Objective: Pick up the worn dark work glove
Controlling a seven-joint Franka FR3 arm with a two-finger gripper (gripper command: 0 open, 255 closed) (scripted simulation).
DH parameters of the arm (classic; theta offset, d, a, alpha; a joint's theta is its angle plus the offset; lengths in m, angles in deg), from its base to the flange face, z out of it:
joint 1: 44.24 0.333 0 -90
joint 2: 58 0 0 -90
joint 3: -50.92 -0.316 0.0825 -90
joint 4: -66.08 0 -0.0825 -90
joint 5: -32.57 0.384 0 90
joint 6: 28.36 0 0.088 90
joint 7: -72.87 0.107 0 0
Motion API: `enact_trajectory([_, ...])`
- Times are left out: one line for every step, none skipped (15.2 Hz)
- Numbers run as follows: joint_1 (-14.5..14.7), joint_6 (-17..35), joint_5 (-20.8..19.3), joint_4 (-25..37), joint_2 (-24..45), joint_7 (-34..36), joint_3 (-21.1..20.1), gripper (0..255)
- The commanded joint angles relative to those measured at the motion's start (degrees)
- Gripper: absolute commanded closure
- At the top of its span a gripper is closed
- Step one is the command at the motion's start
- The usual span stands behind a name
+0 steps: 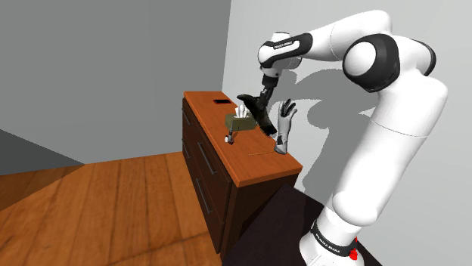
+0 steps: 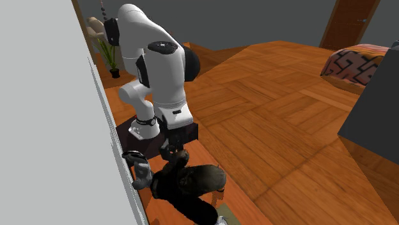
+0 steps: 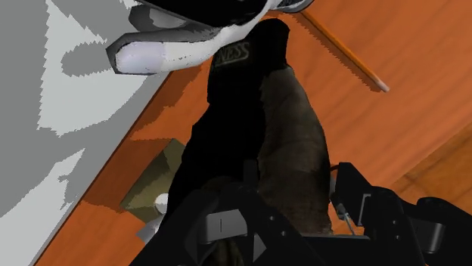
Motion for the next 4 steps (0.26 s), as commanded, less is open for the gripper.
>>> enact_trajectory([0.01,-1.63,-0.18,1.41,-0.37,0.09,0.0,255])
enact_trajectory([0.02,-2.38,-0.23,2.07,-0.47,0.12,-0.01,255])
enact_trajectory([0.02,-2.49,-0.24,2.17,-0.49,0.13,-0.01,255])
enact_trajectory([0.02,-2.49,-0.24,2.17,-0.49,0.13,-0.01,255])
